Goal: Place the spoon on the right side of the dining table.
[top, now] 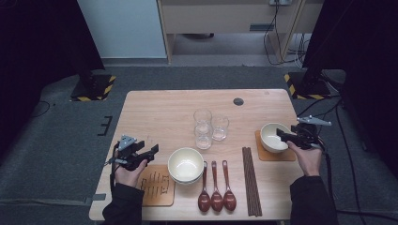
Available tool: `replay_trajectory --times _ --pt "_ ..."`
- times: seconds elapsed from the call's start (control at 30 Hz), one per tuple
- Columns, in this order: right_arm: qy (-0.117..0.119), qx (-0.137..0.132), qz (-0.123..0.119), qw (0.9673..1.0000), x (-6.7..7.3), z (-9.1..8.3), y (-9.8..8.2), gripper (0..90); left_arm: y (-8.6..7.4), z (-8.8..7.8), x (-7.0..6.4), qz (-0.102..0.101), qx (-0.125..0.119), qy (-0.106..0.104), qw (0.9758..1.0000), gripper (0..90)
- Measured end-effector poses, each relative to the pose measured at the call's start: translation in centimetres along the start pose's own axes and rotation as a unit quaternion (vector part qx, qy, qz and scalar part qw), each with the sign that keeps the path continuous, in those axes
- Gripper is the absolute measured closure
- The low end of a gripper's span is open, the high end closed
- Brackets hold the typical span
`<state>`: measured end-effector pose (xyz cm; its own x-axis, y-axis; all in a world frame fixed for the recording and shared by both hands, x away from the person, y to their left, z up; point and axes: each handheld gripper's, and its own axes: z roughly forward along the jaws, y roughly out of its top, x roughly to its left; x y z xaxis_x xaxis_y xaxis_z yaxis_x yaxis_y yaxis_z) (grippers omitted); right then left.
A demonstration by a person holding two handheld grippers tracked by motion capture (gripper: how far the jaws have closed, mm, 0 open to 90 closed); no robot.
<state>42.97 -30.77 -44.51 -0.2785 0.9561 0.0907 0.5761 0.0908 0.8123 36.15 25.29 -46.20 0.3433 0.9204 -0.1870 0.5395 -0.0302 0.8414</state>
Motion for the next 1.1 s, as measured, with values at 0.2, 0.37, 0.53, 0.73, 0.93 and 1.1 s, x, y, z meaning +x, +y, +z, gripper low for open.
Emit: replay_trajectory --times 0.2,0.37,0.53,0.73,0.93,1.1 --pt "0.011 -0.003 -0.011 0.9999 0.9 -0.4 0.3 33.1 0.4 -0.3 -0.5 -0.003 -0.007 -0.007 0.9999 32.2" --pt "0.024 -0.009 -0.021 0.9994 1.7 -0.6 0.7 32.3 0.9 -0.6 -1.0 0.000 -0.013 -0.010 0.9999 32.3" --pt "0.035 -0.016 -0.027 0.9989 2.5 -1.1 1.1 31.3 1.6 -0.9 -1.5 0.004 -0.022 -0.019 0.9996 33.4" --pt "0.052 -0.023 -0.032 0.9979 3.4 -1.7 1.2 30.8 2.4 -1.0 -2.6 0.017 -0.026 -0.029 0.9991 34.7" --pt "0.061 -0.024 -0.038 0.9971 4.0 -2.2 1.1 30.8 3.0 -1.0 -3.8 0.029 -0.031 -0.041 0.9983 35.6" --pt "0.065 -0.024 -0.041 0.9967 4.2 -2.8 0.8 30.8 3.3 -0.6 -4.6 0.038 -0.029 -0.046 0.9978 35.8"
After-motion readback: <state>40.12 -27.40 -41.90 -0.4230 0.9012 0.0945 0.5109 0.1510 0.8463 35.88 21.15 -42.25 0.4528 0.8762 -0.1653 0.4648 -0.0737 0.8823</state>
